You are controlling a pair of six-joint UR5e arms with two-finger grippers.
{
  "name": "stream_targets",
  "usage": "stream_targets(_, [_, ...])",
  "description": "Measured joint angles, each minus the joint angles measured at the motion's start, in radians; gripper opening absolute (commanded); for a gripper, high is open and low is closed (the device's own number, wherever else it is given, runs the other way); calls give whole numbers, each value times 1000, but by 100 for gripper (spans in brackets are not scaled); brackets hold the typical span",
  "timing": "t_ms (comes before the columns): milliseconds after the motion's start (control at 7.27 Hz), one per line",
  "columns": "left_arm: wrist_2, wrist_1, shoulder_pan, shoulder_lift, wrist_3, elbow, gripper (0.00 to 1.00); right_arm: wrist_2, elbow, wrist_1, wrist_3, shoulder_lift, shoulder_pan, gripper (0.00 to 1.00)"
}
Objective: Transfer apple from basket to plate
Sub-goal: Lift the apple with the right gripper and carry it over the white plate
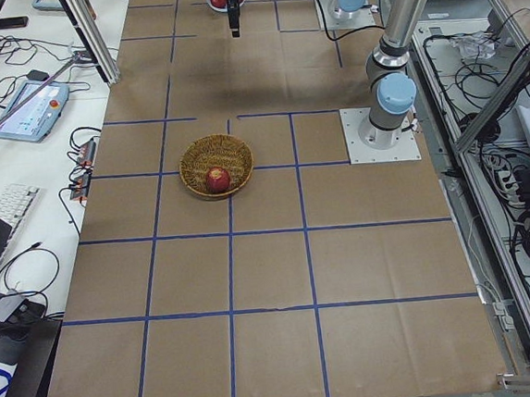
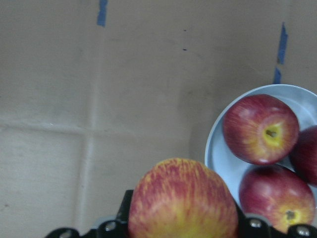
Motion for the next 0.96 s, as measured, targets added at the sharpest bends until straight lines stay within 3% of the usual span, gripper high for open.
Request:
stream_targets(413, [-1, 3, 0, -7, 0, 0, 99, 35, 18, -106, -272, 56, -182, 41])
stream_targets(963, [0, 3, 1, -9, 0, 0, 99, 69, 20, -161, -329, 129, -243, 42])
